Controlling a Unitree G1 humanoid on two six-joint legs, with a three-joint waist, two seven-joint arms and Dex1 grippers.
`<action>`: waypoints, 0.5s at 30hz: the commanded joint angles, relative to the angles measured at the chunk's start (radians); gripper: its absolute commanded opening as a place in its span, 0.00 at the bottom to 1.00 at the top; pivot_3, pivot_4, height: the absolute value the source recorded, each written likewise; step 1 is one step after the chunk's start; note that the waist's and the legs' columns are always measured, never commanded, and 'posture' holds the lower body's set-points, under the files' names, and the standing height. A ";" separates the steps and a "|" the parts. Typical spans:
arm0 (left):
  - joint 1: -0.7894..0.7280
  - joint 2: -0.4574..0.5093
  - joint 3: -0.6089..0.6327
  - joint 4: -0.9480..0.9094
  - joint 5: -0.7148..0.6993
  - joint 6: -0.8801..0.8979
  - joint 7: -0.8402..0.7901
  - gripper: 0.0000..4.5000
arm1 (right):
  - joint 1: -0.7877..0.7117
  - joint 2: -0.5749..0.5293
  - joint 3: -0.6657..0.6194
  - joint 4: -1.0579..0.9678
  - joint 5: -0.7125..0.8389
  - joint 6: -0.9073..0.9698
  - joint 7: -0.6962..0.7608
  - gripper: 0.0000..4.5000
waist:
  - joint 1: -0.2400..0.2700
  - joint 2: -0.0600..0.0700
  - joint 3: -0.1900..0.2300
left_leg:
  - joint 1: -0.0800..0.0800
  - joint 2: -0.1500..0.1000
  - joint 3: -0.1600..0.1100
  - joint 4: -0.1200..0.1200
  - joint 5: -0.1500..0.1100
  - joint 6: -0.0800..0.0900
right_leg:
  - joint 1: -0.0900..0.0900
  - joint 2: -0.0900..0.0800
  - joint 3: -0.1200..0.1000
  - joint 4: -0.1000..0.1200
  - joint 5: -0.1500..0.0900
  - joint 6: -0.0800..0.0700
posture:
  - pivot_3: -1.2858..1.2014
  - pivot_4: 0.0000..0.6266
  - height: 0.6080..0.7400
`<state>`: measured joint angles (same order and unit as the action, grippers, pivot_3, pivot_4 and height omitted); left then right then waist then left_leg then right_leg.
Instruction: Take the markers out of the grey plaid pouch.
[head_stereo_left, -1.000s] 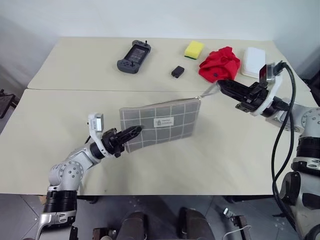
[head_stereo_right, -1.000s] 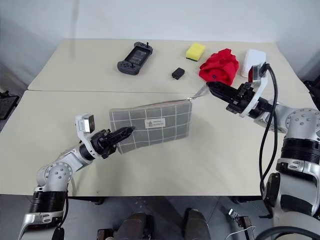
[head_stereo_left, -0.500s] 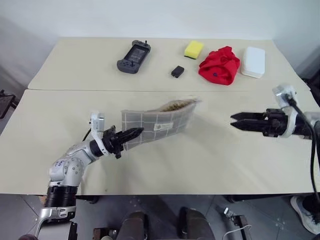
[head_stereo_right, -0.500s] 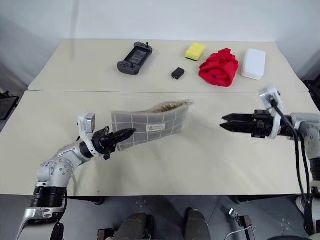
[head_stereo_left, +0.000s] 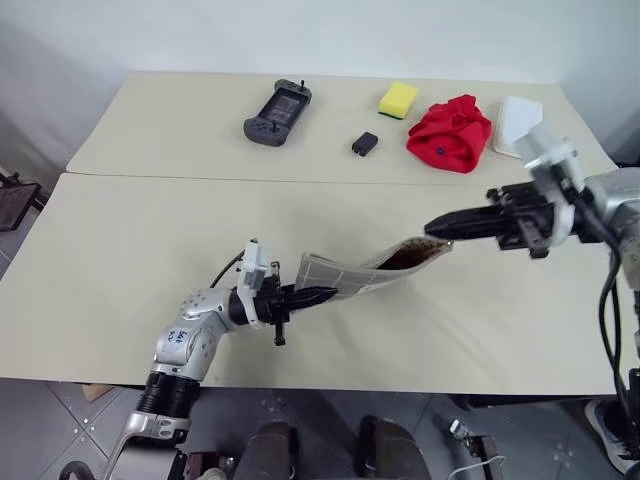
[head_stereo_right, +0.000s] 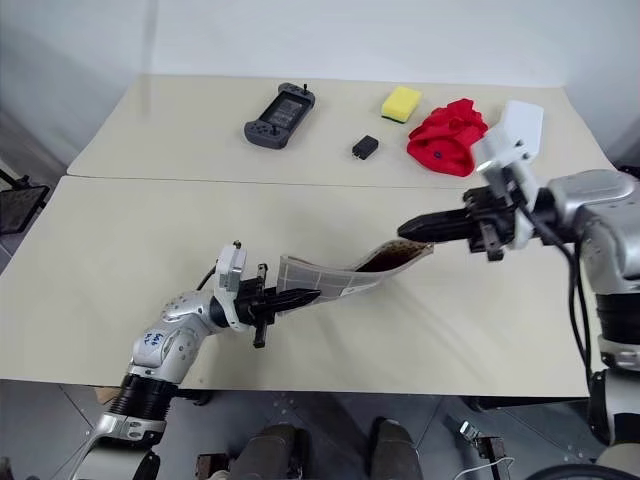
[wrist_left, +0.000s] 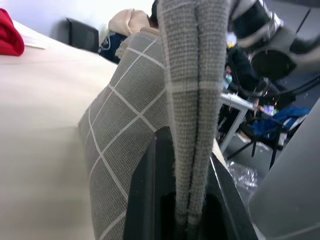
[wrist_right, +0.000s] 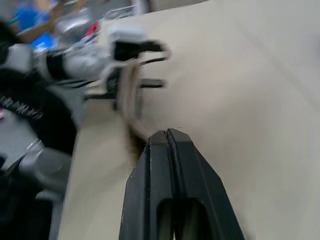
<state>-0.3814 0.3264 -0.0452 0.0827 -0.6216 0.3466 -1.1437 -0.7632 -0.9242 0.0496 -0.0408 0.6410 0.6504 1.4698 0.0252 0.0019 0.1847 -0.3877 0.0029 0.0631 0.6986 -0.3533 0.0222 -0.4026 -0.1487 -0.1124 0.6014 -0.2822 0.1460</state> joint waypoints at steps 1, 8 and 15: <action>-0.003 0.012 0.032 -0.075 -0.078 0.076 -0.008 0.00 | 0.003 -0.005 0.013 -0.049 -0.034 -0.054 0.028 0.00 | 0.000 0.000 0.000 | 0.000 0.000 0.000 0.000 0.000 0.000 | 0.000 0.000 0.000 0.000 0.000 0.000 | 0.52 0.24 1.00; 0.023 0.048 0.017 -0.073 -0.038 0.077 -0.042 0.00 | -0.018 0.046 0.056 0.006 -0.103 -0.046 -0.035 0.00 | -0.003 0.000 0.000 | 0.000 0.000 0.000 0.000 0.000 0.000 | 0.000 0.000 0.000 0.000 0.000 0.000 | 0.52 0.24 1.00; 0.028 0.032 0.020 -0.066 -0.019 0.047 -0.027 0.00 | -0.040 0.037 0.094 0.014 -0.148 -0.048 0.009 0.00 | -0.001 0.000 0.000 | 0.000 0.000 -0.001 0.000 0.000 0.000 | 0.000 0.000 -0.001 0.001 0.000 0.000 | 0.52 0.24 1.00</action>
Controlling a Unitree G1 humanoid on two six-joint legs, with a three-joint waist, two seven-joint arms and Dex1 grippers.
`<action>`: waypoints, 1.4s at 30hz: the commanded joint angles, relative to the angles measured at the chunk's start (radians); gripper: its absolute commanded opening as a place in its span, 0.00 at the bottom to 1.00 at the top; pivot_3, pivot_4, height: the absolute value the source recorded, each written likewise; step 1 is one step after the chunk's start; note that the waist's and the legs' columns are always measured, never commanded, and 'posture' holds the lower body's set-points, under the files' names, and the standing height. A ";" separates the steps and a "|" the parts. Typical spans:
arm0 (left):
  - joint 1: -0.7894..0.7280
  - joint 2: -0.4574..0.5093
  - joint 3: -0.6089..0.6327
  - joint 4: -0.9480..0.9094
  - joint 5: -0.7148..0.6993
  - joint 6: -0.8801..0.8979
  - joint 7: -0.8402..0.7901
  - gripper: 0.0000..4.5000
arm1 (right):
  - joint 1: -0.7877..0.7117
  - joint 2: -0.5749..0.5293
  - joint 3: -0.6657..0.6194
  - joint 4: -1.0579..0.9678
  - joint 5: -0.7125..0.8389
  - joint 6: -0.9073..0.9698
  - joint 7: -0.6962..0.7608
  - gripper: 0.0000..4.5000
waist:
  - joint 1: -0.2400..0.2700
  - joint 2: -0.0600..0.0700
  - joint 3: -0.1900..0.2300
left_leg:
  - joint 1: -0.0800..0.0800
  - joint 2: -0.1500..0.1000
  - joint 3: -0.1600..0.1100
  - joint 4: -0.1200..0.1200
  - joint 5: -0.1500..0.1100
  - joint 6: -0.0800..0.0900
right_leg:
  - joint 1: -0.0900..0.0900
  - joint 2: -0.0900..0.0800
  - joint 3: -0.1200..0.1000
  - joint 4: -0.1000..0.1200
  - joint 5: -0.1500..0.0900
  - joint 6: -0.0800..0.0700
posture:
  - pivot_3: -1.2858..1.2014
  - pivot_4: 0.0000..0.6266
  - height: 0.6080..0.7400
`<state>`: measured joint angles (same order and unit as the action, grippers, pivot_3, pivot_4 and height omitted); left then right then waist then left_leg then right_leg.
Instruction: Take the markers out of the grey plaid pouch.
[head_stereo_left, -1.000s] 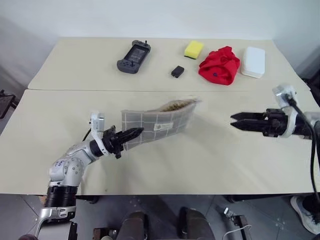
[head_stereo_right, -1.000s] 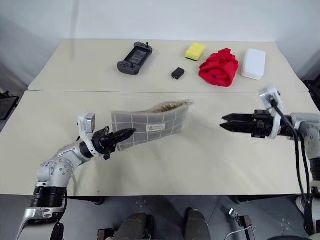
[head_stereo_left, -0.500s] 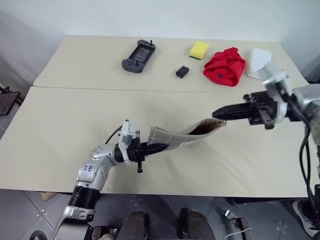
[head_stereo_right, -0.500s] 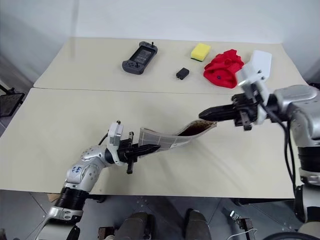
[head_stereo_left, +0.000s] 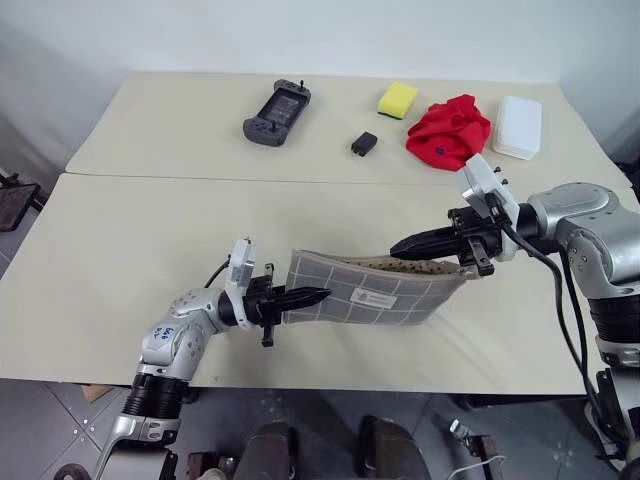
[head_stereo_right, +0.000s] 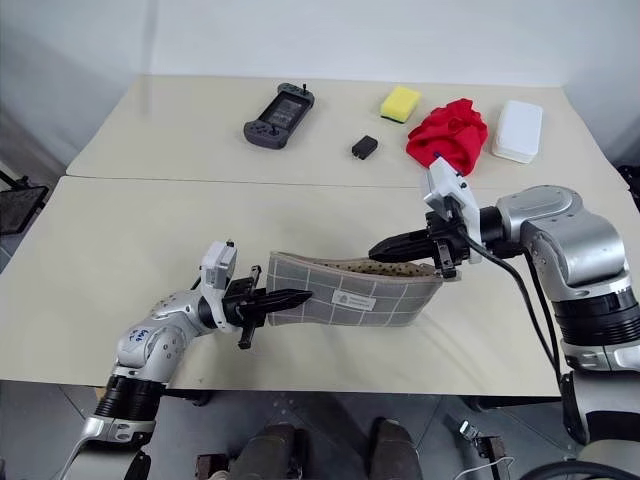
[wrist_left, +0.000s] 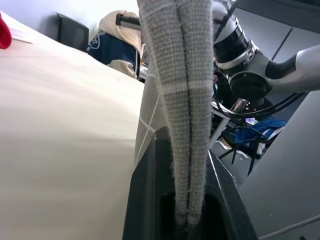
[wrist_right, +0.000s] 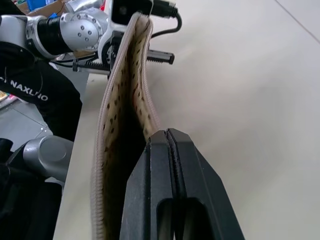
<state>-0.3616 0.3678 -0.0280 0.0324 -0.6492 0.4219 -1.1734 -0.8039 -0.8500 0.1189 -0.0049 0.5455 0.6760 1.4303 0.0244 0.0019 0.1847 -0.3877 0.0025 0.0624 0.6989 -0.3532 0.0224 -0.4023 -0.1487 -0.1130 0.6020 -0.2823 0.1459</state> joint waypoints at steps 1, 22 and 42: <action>0.010 -0.014 0.004 -0.013 0.017 -0.044 0.008 0.00 | 0.004 -0.044 0.033 -0.028 -0.061 -0.080 0.059 0.00 | 0.000 0.000 0.000 | 0.000 0.000 0.000 0.000 0.000 0.000 | 0.000 0.000 0.000 0.000 0.000 0.000 | 0.52 0.24 1.00; 0.125 -0.124 -0.041 0.047 0.255 -0.537 0.077 0.00 | 0.071 -0.027 0.159 -0.271 -0.298 -0.038 -0.186 0.04 | -0.001 0.000 0.000 | 0.000 0.000 0.000 0.001 0.000 0.000 | 0.001 0.000 -0.001 0.000 0.000 0.000 | 0.52 0.24 1.00; 0.040 -0.215 -0.025 0.133 0.341 -0.764 0.301 0.00 | 0.119 0.023 0.252 -0.388 -0.388 0.072 -0.397 0.99 | -0.003 0.000 0.000 | 0.002 0.000 -0.010 0.002 0.000 0.000 | 0.003 0.000 -0.001 0.000 0.000 0.000 | 0.52 0.24 1.00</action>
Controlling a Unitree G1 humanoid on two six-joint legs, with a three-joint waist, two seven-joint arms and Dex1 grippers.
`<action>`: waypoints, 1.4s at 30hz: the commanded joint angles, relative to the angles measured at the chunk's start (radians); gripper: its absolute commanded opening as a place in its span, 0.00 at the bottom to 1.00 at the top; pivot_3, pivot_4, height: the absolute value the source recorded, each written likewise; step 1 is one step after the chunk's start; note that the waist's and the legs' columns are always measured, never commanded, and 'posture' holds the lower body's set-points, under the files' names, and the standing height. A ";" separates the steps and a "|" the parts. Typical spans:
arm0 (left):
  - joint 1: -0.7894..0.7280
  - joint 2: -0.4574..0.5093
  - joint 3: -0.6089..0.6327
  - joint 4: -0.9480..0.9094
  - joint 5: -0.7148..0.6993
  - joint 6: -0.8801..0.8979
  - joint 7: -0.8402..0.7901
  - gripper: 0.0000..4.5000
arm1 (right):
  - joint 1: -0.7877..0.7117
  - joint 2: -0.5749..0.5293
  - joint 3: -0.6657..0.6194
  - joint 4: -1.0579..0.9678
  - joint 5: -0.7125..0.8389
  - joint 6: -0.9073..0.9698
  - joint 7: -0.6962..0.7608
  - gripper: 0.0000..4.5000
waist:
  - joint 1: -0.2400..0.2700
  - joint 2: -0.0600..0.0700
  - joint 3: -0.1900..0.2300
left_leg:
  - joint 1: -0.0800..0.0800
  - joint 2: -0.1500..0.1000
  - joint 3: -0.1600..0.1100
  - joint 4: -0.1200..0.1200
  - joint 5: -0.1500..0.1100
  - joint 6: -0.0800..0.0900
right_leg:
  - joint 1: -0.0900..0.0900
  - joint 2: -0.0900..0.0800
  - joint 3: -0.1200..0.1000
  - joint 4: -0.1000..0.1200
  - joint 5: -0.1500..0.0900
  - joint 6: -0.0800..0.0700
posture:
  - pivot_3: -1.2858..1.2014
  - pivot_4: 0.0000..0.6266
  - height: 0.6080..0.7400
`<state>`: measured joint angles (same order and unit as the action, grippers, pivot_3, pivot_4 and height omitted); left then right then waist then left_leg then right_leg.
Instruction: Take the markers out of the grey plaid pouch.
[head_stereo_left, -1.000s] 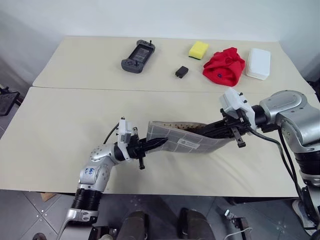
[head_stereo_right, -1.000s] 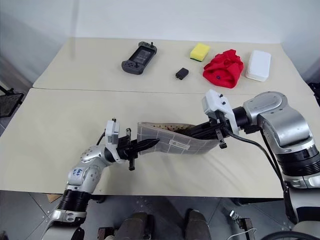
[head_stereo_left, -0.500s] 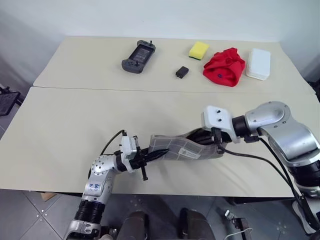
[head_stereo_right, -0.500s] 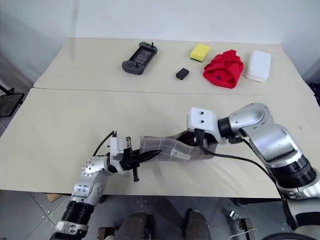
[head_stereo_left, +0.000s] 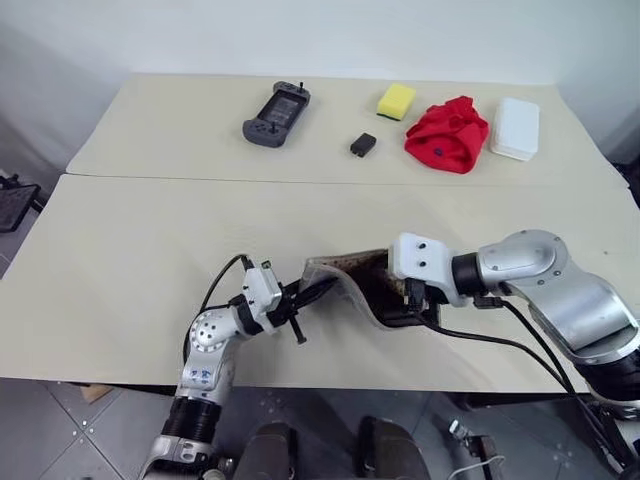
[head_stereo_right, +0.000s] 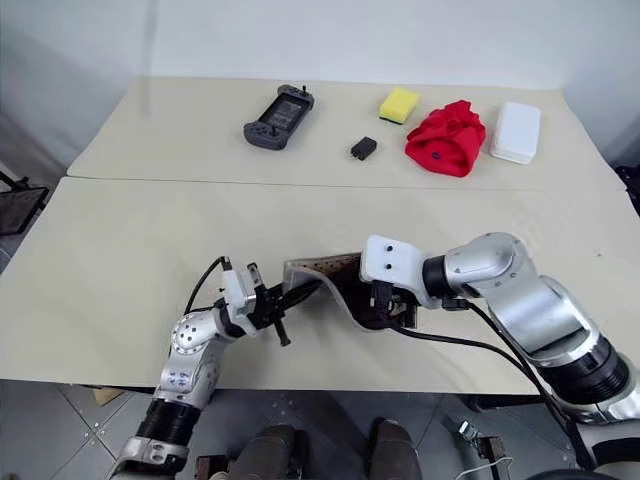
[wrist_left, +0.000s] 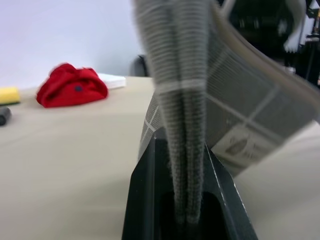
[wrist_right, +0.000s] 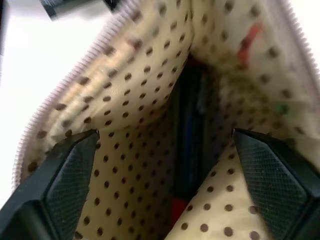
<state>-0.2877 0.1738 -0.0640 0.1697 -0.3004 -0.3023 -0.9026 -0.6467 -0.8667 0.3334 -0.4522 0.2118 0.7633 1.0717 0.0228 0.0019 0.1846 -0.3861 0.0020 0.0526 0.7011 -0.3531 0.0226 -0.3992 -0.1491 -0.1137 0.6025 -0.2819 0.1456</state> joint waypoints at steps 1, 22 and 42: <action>-0.039 -0.025 0.008 0.003 -0.005 -0.046 0.032 0.00 | -0.059 0.060 0.055 0.073 -0.066 -0.016 -0.046 0.99 | -0.003 0.000 0.000 | 0.000 0.000 0.000 0.000 0.000 0.000 | 0.000 0.000 0.000 0.000 0.000 0.000 | 0.52 0.24 1.00; 0.061 0.132 0.019 -0.052 -0.152 0.186 -0.123 0.00 | -0.123 0.125 0.105 0.260 -0.216 -0.275 -0.098 0.99 | -0.027 0.000 0.000 | 0.001 0.001 -0.002 0.000 0.000 0.000 | 0.002 0.000 -0.002 0.000 0.000 0.000 | 0.52 0.24 1.00; -0.007 0.182 0.083 -0.099 -0.316 0.547 -0.222 0.00 | -0.169 0.315 0.233 0.500 -0.558 -0.581 -0.145 0.95 | -0.030 0.000 0.000 | 0.001 0.001 -0.001 0.000 0.000 -0.001 | 0.002 0.000 -0.002 0.001 0.000 0.000 | 0.52 0.24 1.00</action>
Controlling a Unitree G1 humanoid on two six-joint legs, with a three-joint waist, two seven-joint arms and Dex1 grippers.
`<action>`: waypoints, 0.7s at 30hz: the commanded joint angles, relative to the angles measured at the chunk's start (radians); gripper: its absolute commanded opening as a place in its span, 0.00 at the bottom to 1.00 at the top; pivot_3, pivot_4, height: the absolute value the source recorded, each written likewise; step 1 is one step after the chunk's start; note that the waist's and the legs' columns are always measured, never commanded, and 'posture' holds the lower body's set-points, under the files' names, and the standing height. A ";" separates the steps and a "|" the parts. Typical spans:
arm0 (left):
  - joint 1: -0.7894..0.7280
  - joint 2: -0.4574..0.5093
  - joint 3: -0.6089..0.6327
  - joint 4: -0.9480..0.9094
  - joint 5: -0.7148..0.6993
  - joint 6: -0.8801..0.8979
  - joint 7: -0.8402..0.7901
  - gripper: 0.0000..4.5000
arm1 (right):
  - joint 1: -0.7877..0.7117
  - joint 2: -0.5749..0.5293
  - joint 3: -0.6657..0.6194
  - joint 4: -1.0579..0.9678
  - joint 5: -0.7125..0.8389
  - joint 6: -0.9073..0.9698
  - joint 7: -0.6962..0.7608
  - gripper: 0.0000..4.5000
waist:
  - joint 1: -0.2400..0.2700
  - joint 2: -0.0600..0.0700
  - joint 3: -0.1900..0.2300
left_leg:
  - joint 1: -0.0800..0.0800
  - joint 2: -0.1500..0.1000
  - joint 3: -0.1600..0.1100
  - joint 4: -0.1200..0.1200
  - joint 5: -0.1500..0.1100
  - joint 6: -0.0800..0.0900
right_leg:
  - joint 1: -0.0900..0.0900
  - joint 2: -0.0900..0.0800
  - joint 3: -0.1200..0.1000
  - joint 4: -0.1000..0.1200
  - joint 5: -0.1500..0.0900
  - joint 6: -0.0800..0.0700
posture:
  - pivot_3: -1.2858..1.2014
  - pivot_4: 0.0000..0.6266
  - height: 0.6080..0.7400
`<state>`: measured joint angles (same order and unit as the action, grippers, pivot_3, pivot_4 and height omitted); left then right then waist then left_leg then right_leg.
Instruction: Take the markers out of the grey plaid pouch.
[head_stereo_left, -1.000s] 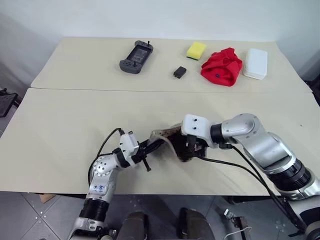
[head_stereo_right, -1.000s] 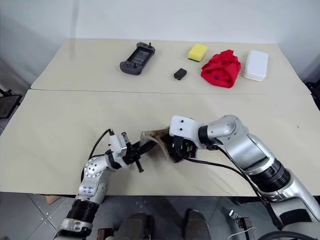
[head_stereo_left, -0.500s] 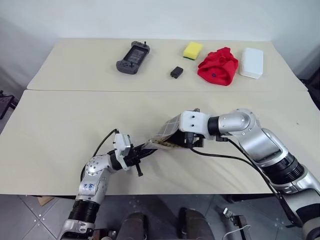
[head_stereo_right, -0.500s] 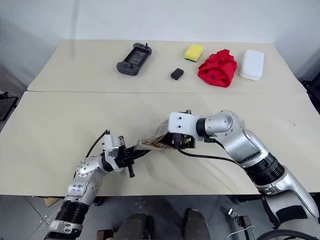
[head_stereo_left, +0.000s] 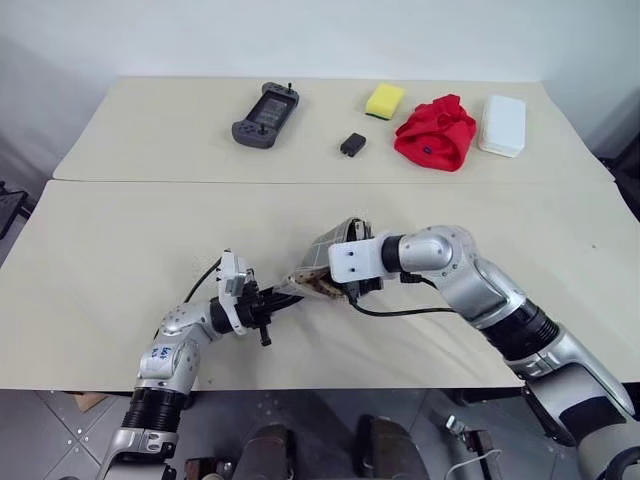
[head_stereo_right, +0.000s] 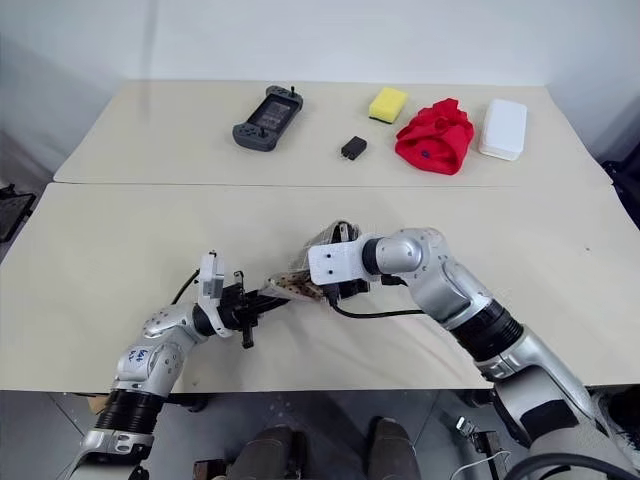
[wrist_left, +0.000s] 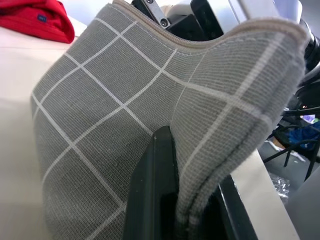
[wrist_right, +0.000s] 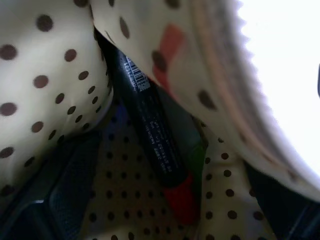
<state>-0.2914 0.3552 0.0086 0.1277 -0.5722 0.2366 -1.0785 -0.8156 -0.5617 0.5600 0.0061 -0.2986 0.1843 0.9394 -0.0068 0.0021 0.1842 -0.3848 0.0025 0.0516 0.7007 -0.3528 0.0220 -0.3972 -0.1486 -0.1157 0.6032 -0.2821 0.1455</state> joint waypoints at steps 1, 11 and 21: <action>-0.006 0.001 0.013 -0.054 -0.044 0.011 -0.047 0.00 | 0.001 0.020 0.007 0.048 -0.054 -0.009 -0.018 0.91 | -0.001 0.000 0.000 | 0.000 0.000 0.000 0.000 0.000 0.000 | 0.000 0.000 0.000 0.000 0.000 0.000 | 0.52 0.24 1.00; -0.028 -0.008 0.050 -0.052 -0.058 0.036 -0.034 0.00 | -0.010 0.019 -0.045 0.079 -0.066 -0.093 -0.016 0.19 | -0.002 0.000 0.000 | 0.000 0.000 0.000 0.000 0.000 0.000 | 0.000 0.000 0.000 0.000 0.000 0.000 | 0.52 0.24 1.00; -0.014 0.028 0.087 -0.067 -0.063 0.058 -0.041 0.00 | 0.005 -0.073 -0.175 0.038 0.031 -0.167 0.052 0.12 | 0.002 0.000 0.000 | 0.000 0.000 0.000 0.000 0.000 0.000 | 0.000 0.000 0.000 0.000 0.000 0.000 | 0.52 0.24 1.00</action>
<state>-0.3103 0.3681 0.0653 0.0906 -0.5996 0.2932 -1.0953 -0.8060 -0.5940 0.4635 0.0728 -0.3016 0.0295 0.9840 -0.0052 0.0021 0.1842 -0.3849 0.0024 0.0516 0.7006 -0.3527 0.0218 -0.3972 -0.1485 -0.1158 0.6032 -0.2821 0.1453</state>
